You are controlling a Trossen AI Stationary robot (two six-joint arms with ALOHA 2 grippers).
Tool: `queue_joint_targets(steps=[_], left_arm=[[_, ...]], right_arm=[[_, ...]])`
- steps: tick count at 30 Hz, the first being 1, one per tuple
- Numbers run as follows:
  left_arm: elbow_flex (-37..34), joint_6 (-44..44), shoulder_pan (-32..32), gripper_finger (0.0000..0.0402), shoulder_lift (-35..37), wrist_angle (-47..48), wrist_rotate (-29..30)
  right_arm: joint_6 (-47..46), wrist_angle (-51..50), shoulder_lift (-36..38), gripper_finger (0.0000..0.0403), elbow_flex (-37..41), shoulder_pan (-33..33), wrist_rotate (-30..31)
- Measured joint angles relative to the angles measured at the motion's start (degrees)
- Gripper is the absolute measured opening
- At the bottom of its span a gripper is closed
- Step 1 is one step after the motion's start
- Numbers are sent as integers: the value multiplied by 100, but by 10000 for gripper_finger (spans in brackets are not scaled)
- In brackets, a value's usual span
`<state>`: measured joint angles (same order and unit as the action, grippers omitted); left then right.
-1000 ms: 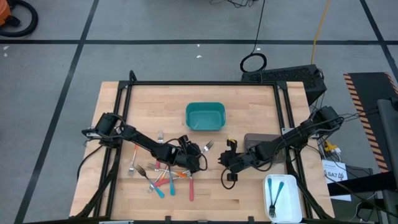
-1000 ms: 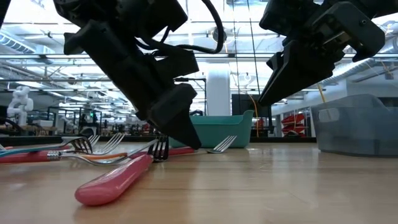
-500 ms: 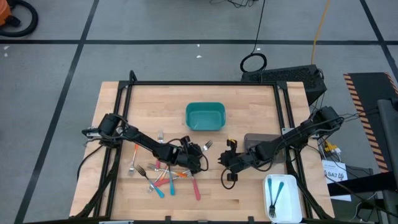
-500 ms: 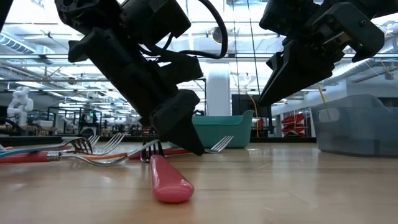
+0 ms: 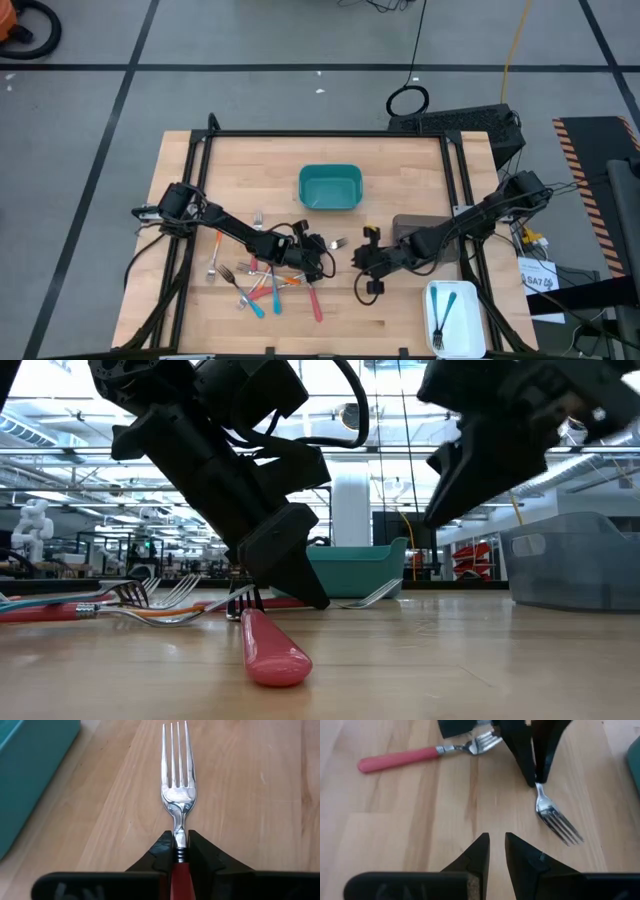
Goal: Sort silverware by color (type)
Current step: Put the pink fork into the black bin
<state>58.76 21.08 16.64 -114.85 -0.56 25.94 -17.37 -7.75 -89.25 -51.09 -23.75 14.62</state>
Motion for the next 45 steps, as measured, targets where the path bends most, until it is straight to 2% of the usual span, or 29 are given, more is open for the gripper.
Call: queue_joint_targets(steps=[9, 18, 25, 33, 42, 45], left_arm=[[-7, -198, 2, 33, -4, -110, 100], [-3, -508, 74, 31, 37, -321, 215], [607, -864, 79, 25, 37, 384, 229], [1385, -1093, 214, 27, 41, 1307, 311], [1558, -625, 183, 30, 48, 2116, 367], [1558, -436, 46, 34, 50, 2389, 171]], right_arm=[[-266, -1411, 0, 54, -1114, -463, 83], [-109, -1688, 0, 54, -1849, -1253, 1105], [-203, -1797, 0, 54, -1898, -1598, 1538], [-341, -1869, 0, 54, -1897, -1767, 1564], [-448, -1867, 0, 54, -1897, -1762, 1564], [-448, -1865, 0, 54, -1897, -1762, 1564]])
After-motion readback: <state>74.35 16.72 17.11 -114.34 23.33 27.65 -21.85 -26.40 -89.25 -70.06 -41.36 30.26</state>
